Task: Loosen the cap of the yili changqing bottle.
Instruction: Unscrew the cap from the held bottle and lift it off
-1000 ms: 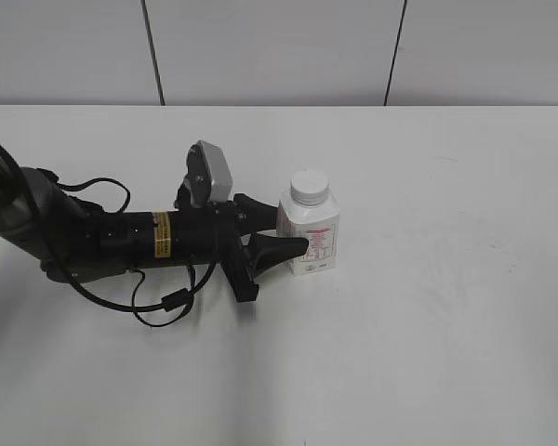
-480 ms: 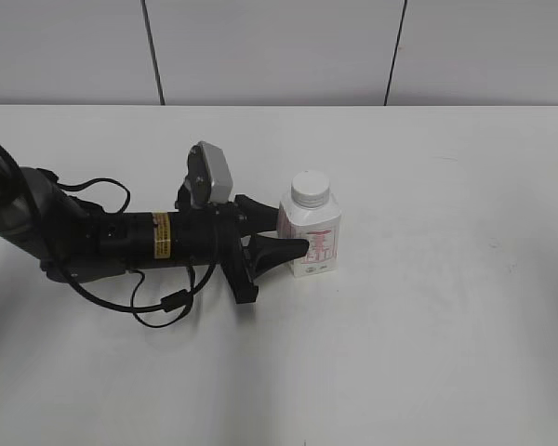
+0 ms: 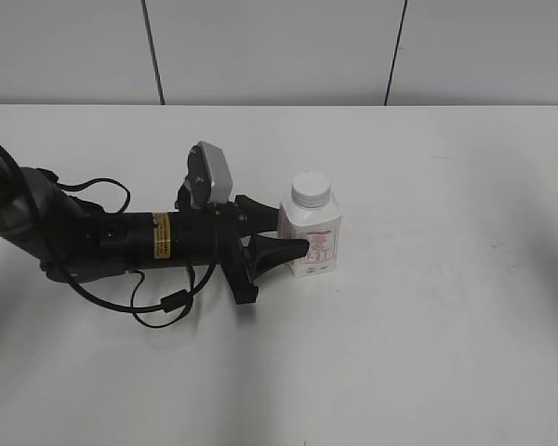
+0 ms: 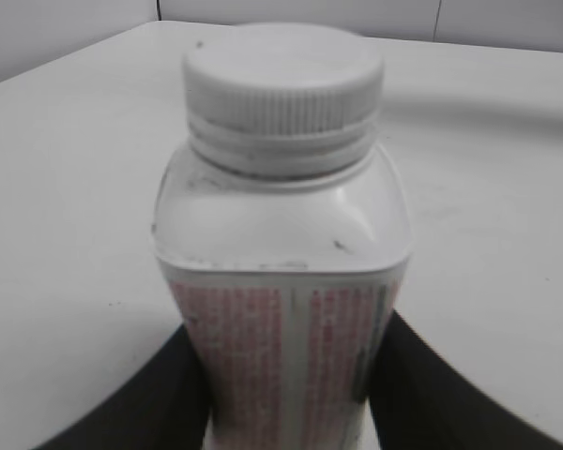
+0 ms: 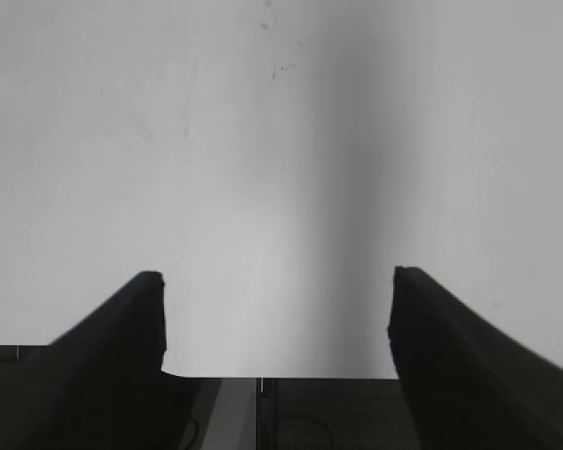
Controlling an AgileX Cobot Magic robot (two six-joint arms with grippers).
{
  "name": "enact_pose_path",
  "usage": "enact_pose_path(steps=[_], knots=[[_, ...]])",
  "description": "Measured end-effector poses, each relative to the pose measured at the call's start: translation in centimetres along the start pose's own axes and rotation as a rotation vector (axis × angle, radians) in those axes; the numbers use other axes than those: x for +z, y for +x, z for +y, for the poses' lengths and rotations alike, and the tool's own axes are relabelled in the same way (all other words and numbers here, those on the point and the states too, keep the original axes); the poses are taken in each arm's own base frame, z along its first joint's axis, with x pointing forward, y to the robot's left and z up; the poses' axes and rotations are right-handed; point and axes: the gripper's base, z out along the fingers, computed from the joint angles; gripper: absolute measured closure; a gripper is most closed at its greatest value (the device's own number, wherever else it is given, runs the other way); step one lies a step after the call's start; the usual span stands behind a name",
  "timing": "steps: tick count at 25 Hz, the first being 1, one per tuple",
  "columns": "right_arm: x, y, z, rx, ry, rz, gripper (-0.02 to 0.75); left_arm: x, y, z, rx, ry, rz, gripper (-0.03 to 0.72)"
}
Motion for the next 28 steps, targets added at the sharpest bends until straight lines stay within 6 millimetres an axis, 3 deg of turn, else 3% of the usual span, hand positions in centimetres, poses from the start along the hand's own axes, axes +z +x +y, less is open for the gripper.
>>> enact_pose_path(steps=[6, 16, 21, 28], knots=[[1.2, -3.1, -0.3, 0.001, -0.001, 0.023, 0.249, 0.0, 0.0, 0.0, 0.001, 0.001, 0.0, 0.369], [4.4, -7.2, 0.5, 0.003, -0.063, 0.08, 0.265, 0.0, 0.0, 0.0, 0.002, 0.004, 0.001, 0.372], [5.9, -9.3, 3.5, -0.072, -0.102, 0.094, 0.266, 0.0, 0.0, -0.1, 0.006, 0.011, 0.001, 0.374], [8.2, -10.9, 10.1, -0.206, -0.16, 0.125, 0.266, 0.0, 0.0, -0.1, 0.008, 0.014, 0.001, 0.375]])
